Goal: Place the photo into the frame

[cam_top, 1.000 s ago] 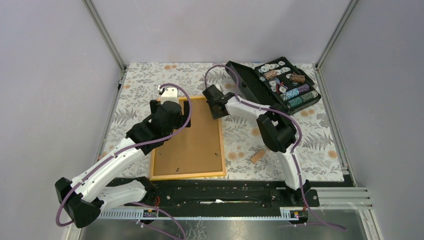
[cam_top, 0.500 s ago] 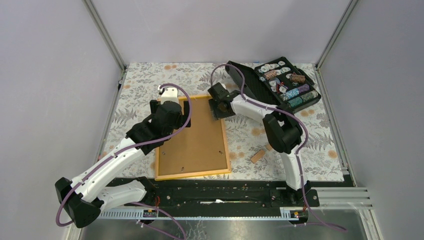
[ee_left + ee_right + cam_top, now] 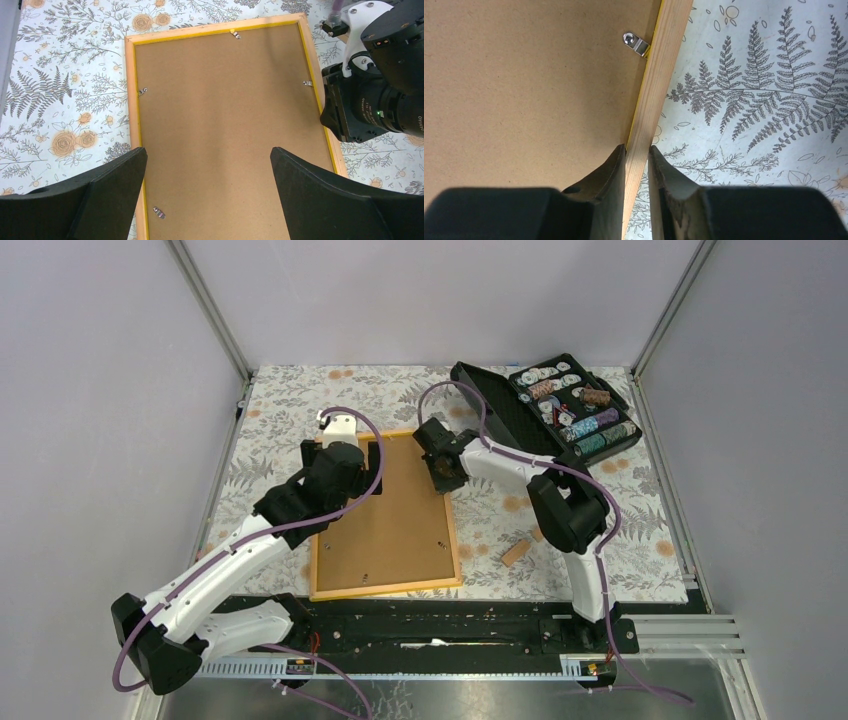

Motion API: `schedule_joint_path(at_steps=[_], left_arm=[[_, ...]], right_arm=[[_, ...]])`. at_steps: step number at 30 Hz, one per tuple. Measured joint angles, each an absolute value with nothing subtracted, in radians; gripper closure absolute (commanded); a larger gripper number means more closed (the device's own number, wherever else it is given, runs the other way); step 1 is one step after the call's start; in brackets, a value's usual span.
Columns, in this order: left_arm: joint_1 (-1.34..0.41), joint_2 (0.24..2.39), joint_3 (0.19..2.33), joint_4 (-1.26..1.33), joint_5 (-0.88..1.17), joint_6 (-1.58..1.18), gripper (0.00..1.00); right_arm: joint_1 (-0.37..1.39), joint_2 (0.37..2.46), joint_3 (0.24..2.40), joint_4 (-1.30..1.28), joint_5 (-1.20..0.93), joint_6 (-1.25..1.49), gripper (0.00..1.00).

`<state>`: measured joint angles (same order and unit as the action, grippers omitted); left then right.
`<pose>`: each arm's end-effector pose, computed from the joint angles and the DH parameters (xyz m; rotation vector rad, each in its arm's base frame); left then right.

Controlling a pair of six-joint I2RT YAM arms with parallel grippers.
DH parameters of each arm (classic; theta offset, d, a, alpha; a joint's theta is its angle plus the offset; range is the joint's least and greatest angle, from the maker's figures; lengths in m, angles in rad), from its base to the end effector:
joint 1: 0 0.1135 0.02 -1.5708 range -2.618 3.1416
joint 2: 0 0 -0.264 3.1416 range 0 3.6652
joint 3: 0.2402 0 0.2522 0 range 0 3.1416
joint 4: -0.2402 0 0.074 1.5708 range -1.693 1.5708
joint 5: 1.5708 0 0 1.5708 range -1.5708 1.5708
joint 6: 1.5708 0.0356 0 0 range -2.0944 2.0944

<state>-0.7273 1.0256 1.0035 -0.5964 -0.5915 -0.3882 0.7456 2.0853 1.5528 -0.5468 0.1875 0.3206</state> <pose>0.1728 -0.1272 0.3338 0.0284 2.0729 -0.0296 0.3299 0.2956 0.1746 -0.4927 2.5769 0.1219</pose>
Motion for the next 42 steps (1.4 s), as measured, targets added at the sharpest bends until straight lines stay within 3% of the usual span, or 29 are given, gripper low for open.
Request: schedule_joint_path(at_steps=[4, 8, 13, 16, 19, 29, 35, 42], left_arm=[[-0.727, 1.026, 1.003, -0.596, -0.591, -0.389, 0.01], [-0.727, 1.026, 1.003, -0.596, -0.591, -0.388, 0.01], [-0.727, 1.026, 1.003, -0.596, -0.592, -0.388, 0.01], [-0.727, 1.025, 1.003, -0.596, -0.591, -0.388, 0.01], [-0.727, 1.026, 1.003, -0.596, -0.591, -0.388, 0.01], [-0.727, 1.036, 1.003, -0.596, -0.583, -0.388, 0.01], [-0.727, 1.036, 1.003, -0.596, -0.583, -0.388, 0.01], [-0.727, 1.036, 1.003, -0.596, -0.583, -0.389, 0.01]], right_arm=[[0.746, 2.103, 1.578, -0.550, 0.181, 0.256, 0.90], [0.745, 2.185, 1.700, -0.542, 0.197, 0.183, 0.91], [0.745, 2.293, 1.866, -0.532, 0.223, 0.124, 0.54], [0.745, 2.313, 1.910, -0.559, 0.243, 0.138, 0.37], [0.746, 2.292, 1.889, -0.577, 0.243, 0.178, 0.30], [0.842, 2.037, 1.497, -0.619, 0.236, 0.290, 0.15], [0.865, 1.979, 1.399, -0.600, 0.172, 0.345, 0.16], [0.865, 1.981, 1.393, -0.556, 0.177, 0.381, 0.39]])
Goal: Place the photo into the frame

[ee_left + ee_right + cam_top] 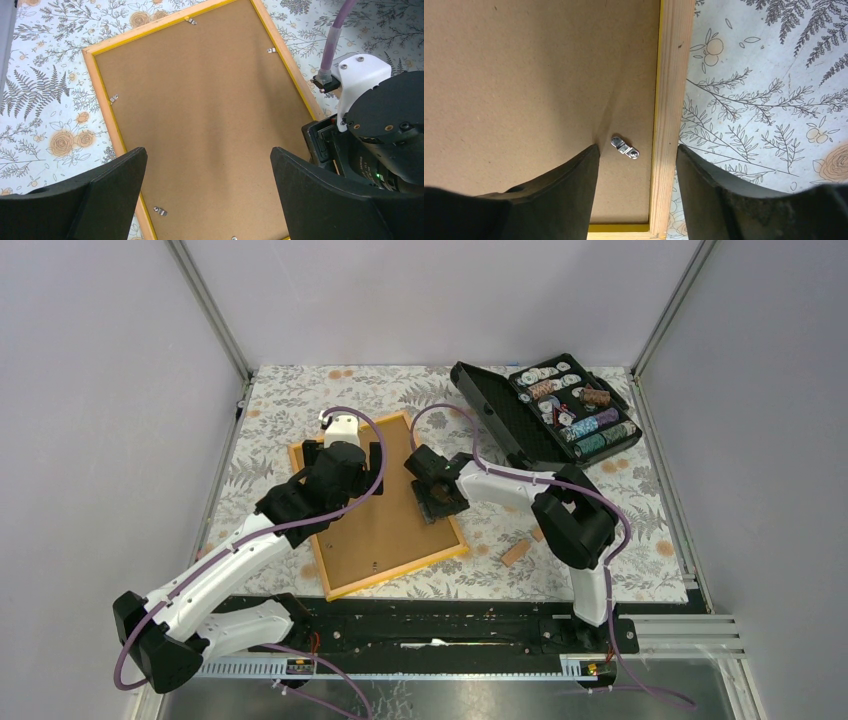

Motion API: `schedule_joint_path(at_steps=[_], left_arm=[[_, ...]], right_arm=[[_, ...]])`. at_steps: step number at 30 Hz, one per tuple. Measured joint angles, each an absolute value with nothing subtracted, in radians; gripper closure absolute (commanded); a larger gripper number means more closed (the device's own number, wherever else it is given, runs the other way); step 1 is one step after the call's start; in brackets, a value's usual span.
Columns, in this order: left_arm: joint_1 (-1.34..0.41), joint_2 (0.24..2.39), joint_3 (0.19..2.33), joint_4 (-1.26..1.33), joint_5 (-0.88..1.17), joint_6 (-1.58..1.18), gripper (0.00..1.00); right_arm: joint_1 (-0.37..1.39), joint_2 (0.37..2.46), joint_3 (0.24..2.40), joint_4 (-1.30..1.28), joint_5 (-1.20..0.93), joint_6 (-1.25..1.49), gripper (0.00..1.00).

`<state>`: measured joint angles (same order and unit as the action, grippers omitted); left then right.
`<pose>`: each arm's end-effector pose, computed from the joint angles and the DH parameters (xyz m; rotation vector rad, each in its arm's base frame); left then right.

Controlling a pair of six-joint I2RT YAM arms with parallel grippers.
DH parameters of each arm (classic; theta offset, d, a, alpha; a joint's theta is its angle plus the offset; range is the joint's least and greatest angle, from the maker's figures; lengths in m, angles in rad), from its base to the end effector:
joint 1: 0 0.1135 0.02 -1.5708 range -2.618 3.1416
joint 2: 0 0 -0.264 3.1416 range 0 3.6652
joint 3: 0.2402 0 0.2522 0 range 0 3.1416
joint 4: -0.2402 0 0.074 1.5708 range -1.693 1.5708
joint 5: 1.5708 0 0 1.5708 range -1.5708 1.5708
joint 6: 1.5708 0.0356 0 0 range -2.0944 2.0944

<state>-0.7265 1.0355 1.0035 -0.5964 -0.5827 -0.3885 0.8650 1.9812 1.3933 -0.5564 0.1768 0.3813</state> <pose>0.1745 -0.1288 0.3317 0.0363 2.0837 -0.0311 0.2691 0.3061 0.1704 -0.5942 2.6244 0.1463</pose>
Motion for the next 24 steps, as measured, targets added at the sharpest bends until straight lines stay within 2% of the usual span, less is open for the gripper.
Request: schedule_joint_path(at_steps=[8, 12, 15, 18, 24], left_arm=[[-0.728, 1.036, 1.003, -0.596, -0.583, -0.388, 0.01], [-0.730, 1.036, 1.003, -0.596, -0.582, -0.388, 0.01], [-0.731, 1.036, 1.003, -0.596, -0.583, -0.388, 0.01], [-0.731, 1.036, 1.002, -0.596, -0.583, -0.388, 0.01], [-0.731, 1.036, 0.990, -0.596, -0.582, -0.388, 0.01]], right_arm=[[0.864, 1.983, 1.390, -0.552, 0.235, 0.415, 0.68], [0.861, 1.984, 1.390, -0.551, 0.253, 0.444, 0.79], [0.861, 1.991, 1.398, -0.562, 0.261, 0.479, 0.93], [0.860, 2.016, 1.437, -0.608, 0.266, 0.521, 1.00], [0.854, 2.035, 1.471, -0.651, 0.268, 0.590, 1.00]])
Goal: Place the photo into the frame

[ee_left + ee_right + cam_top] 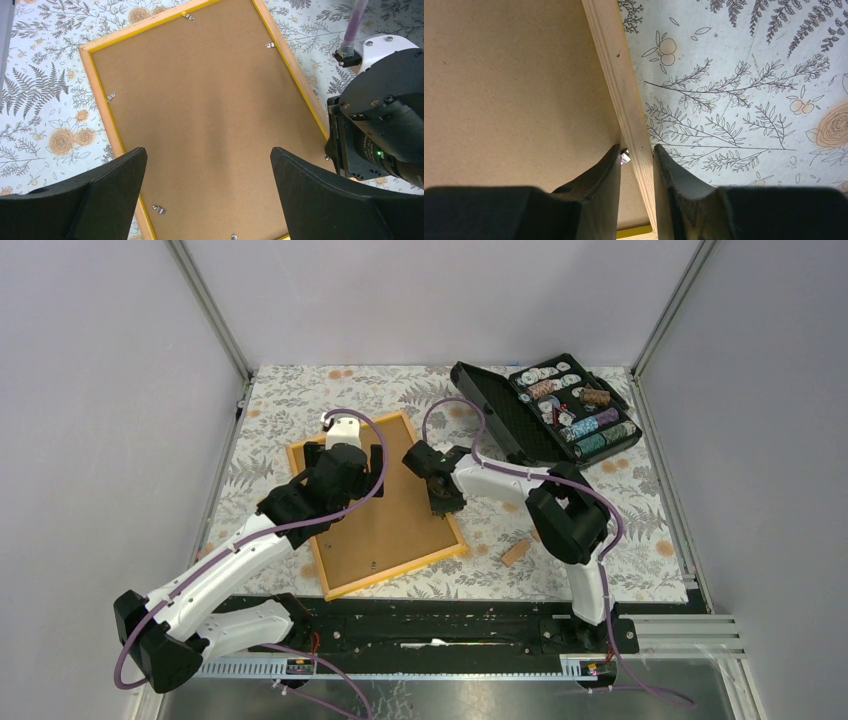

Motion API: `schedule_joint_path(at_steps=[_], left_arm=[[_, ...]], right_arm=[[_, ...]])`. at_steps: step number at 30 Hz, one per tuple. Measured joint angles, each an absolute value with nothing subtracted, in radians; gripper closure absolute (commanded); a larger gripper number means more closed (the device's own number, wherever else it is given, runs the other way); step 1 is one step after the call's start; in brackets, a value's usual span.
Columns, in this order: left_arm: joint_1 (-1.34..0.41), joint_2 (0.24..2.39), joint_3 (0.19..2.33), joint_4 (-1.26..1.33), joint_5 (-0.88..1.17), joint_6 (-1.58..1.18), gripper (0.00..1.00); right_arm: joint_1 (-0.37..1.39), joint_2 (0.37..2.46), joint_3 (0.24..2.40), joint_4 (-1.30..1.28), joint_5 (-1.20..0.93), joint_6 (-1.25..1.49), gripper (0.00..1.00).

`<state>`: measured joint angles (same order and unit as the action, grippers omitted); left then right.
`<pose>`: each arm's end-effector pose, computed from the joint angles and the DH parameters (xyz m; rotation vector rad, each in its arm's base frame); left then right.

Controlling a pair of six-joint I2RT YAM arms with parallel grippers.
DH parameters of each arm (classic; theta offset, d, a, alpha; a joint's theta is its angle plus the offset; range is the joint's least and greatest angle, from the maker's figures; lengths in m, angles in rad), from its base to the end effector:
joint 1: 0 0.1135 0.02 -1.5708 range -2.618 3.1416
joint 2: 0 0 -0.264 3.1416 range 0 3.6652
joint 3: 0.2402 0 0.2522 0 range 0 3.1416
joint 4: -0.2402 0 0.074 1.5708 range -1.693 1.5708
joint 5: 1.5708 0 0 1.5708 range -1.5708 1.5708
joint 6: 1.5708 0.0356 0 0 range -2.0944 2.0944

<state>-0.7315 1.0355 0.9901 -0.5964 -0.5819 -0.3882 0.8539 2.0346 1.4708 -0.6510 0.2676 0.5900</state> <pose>0.1737 -0.1296 0.3273 0.0476 2.0941 -0.0256 0.2798 0.3066 0.1679 -0.2904 2.6850 0.0482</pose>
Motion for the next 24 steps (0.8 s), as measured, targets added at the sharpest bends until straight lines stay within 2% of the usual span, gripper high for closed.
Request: schedule_joint_path(at_steps=[3, 4, 5, 6, 11, 18, 24], left_arm=[[-0.731, 1.035, 0.990, -0.596, -0.582, -0.388, 0.01], [-0.731, 1.035, 0.990, -0.596, -0.582, -0.388, 0.01], [-0.731, 1.035, 0.990, -0.596, -0.582, -0.388, 0.01], [-0.731, 1.036, 0.990, -0.596, -0.582, -0.388, 0.01], [-0.731, 1.035, 0.989, -0.596, -0.582, -0.388, 0.01], [-0.732, 1.036, 0.988, -0.596, -0.582, -0.388, 0.01], [-0.732, 1.036, 0.988, -0.596, -0.579, -0.388, 0.01]], right_arm=[[0.852, 2.048, 1.495, -0.674, 0.269, 0.589, 0.97], [0.852, 2.052, 1.502, -0.680, 0.270, 0.586, 0.88], [0.852, 2.057, 1.512, -0.686, 0.271, 0.582, 0.66], [0.852, 2.067, 1.530, -0.696, 0.273, 0.577, 0.56], [0.848, 2.120, 1.627, -0.732, 0.279, 0.551, 0.35], [0.848, 2.082, 1.604, -0.761, 0.268, 0.593, 0.30], [0.854, 1.945, 1.412, -0.791, 0.242, 0.859, 0.30]])
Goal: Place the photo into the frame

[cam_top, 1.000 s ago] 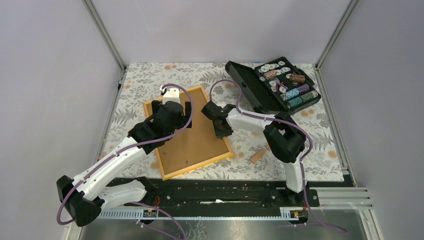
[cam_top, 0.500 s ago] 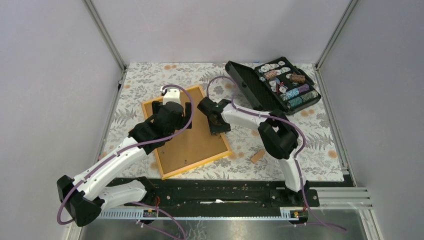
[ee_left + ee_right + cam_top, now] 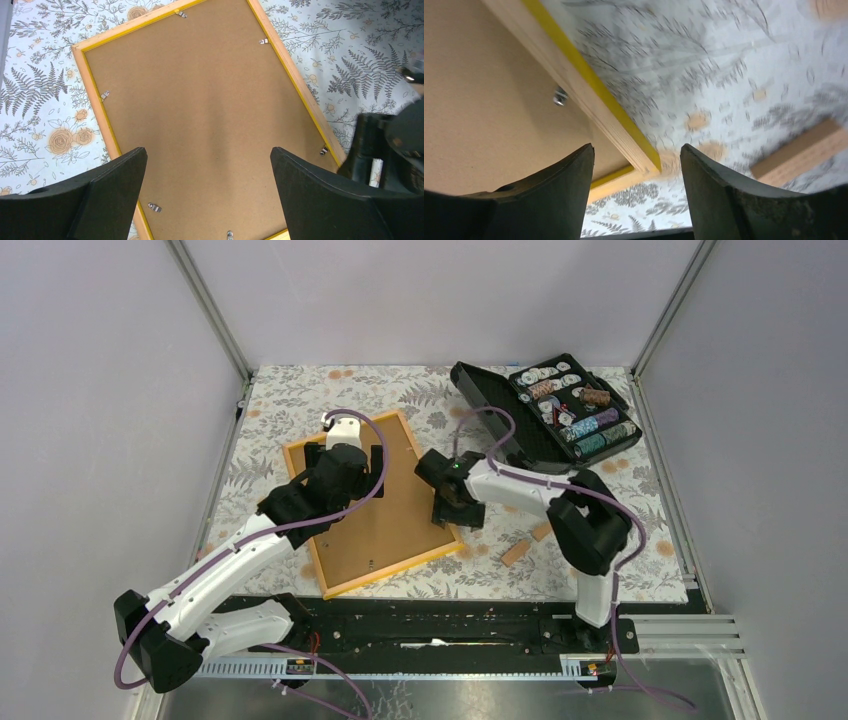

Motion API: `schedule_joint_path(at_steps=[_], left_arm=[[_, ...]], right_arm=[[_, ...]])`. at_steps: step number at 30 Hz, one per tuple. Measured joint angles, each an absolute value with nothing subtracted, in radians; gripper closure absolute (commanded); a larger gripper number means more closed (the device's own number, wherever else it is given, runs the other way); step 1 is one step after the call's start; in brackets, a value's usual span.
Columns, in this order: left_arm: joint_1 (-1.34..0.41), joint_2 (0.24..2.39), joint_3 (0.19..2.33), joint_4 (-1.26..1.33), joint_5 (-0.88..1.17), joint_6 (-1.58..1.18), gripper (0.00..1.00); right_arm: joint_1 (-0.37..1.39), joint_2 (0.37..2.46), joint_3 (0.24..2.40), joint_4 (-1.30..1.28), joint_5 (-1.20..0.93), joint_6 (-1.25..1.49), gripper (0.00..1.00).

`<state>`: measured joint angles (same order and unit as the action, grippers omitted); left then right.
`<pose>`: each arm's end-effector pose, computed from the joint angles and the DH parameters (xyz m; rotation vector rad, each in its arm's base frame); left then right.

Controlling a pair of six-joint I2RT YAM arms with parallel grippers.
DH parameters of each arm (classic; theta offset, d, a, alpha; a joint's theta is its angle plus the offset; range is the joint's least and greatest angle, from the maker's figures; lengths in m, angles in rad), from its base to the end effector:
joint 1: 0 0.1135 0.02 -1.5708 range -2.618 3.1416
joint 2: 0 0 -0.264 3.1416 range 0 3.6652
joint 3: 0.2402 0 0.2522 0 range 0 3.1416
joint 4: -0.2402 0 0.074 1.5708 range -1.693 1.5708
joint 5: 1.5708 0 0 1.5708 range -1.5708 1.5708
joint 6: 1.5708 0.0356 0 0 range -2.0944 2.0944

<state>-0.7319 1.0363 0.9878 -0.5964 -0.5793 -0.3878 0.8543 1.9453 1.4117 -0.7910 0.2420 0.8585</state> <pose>0.1737 -0.1299 0.3263 0.0512 2.0974 -0.0260 0.2589 0.2843 0.1810 0.0480 2.7985 0.0386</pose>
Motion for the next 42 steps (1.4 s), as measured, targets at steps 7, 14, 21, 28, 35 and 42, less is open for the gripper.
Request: schedule_joint_path(at_steps=[7, 14, 21, 28, 35, 42], left_arm=[[-0.732, 1.036, 0.988, -0.596, -0.579, -0.388, 0.01], [-0.732, 1.036, 0.988, -0.596, -0.579, -0.388, 0.01], [-0.732, 1.036, 0.988, -0.596, -0.579, -0.388, 0.01], [-0.732, 1.036, 0.988, -0.596, -0.579, -0.388, 0.01], [-0.732, 1.036, 0.988, -0.596, -0.579, -0.388, 0.01], [-0.732, 1.036, 0.988, -0.596, -0.576, -0.388, 0.01]], right_arm=[[0.903, 1.813, 1.237, -0.750, 0.219, 1.254, 0.38], [0.937, 1.829, 1.206, -0.697, 0.161, 1.488, 0.47], [0.953, 1.826, 1.157, -0.648, 0.154, 1.597, 0.66], [0.952, 1.818, 1.149, -0.622, 0.230, 1.652, 0.92], [0.943, 1.888, 1.248, -0.656, 0.405, 1.433, 1.00], [0.841, 1.946, 1.320, -0.582, 0.482, 1.031, 0.98]])
